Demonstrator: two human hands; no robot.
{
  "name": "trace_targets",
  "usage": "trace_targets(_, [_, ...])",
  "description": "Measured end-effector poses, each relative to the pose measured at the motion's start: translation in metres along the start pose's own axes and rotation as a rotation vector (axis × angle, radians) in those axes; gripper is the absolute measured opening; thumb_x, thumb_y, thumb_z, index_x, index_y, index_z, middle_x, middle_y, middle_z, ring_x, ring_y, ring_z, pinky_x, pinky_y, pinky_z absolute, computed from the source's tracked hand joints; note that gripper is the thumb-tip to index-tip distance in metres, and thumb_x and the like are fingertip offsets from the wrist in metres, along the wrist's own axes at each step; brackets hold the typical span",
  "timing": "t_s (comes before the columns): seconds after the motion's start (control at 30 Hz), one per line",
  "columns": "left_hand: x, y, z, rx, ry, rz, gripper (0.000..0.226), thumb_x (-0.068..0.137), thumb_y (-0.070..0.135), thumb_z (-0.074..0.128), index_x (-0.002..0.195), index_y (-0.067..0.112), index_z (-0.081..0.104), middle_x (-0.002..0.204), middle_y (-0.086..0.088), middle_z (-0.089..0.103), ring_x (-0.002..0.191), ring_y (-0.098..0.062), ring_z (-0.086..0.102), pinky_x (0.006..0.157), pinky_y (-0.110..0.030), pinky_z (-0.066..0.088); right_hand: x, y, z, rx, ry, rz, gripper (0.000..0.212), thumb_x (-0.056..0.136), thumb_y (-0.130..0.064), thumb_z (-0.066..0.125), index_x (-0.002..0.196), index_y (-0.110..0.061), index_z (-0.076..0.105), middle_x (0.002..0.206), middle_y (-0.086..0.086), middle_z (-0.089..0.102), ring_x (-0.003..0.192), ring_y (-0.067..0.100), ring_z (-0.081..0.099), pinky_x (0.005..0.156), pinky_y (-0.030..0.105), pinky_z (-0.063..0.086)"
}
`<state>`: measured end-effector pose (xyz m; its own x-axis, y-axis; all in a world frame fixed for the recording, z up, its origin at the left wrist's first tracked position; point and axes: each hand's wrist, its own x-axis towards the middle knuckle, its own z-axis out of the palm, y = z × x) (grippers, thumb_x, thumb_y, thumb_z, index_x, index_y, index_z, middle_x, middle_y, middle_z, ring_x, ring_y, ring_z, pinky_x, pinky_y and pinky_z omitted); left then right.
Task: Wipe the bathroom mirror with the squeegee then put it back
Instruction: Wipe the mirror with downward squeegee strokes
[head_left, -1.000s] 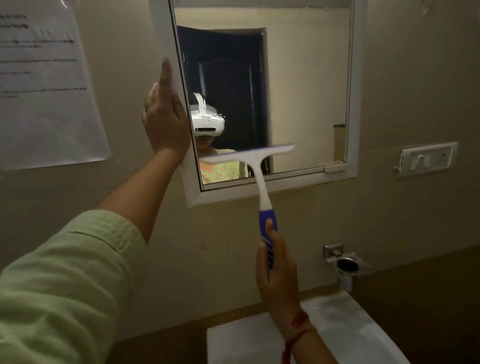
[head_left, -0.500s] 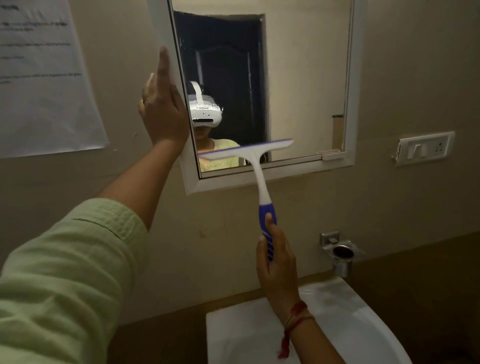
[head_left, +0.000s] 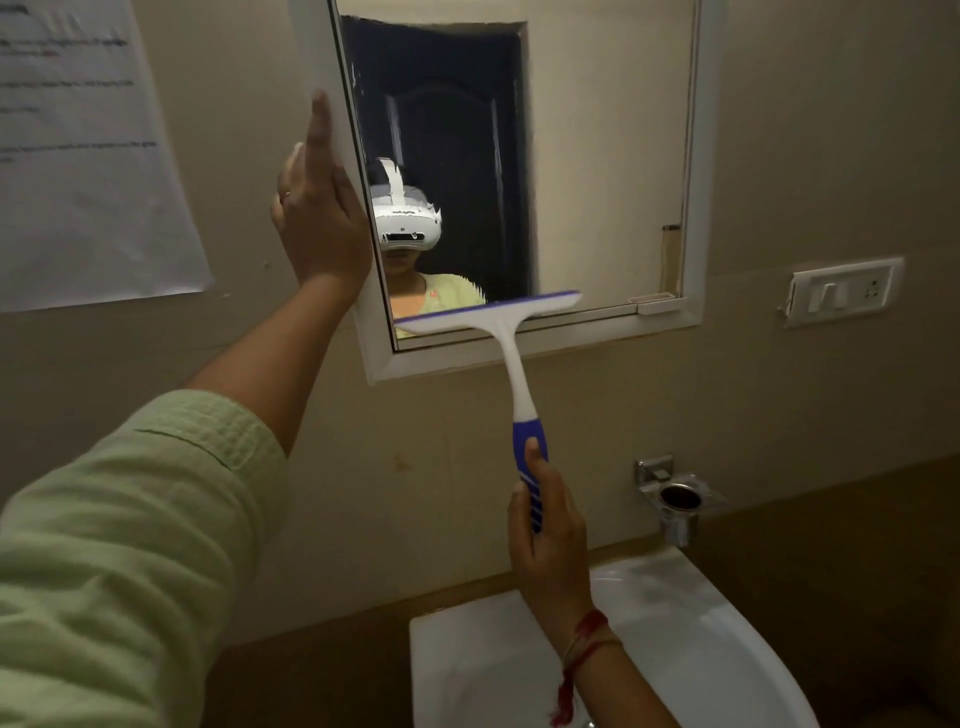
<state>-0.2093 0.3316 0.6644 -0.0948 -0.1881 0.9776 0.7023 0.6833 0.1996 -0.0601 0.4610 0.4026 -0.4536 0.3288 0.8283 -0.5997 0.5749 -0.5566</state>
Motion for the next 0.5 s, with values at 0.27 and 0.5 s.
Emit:
trace_targets(0.27, [0.000, -0.001, 0.000, -0.010, -0.013, -0.010, 0.045, 0.097, 0.020, 0.028, 0.142, 0.017, 0.031, 0.129, 0.003, 0.056, 0.110, -0.016, 0.053, 0.096, -0.034, 0.039, 0.037, -0.013, -0.006, 0.042, 0.035, 0.003, 0.044, 0.092, -0.036, 0.037, 0.135, -0.041, 0.028, 0.092, -0.016, 0.049, 0.071, 0.006, 0.053, 0.060, 0.014, 0.047])
trace_targets(0.5, [0.000, 0.001, -0.002, -0.004, -0.027, -0.015, 0.047, 0.096, 0.017, 0.029, 0.142, 0.019, 0.030, 0.133, 0.003, 0.053, 0.118, -0.018, 0.050, 0.100, -0.035, 0.036, -0.007, 0.003, -0.002, 0.049, 0.023, 0.064, 0.044, 0.094, -0.030, 0.040, 0.133, -0.046, 0.027, 0.087, -0.011, 0.050, 0.067, 0.008, 0.052, 0.056, 0.013, 0.045])
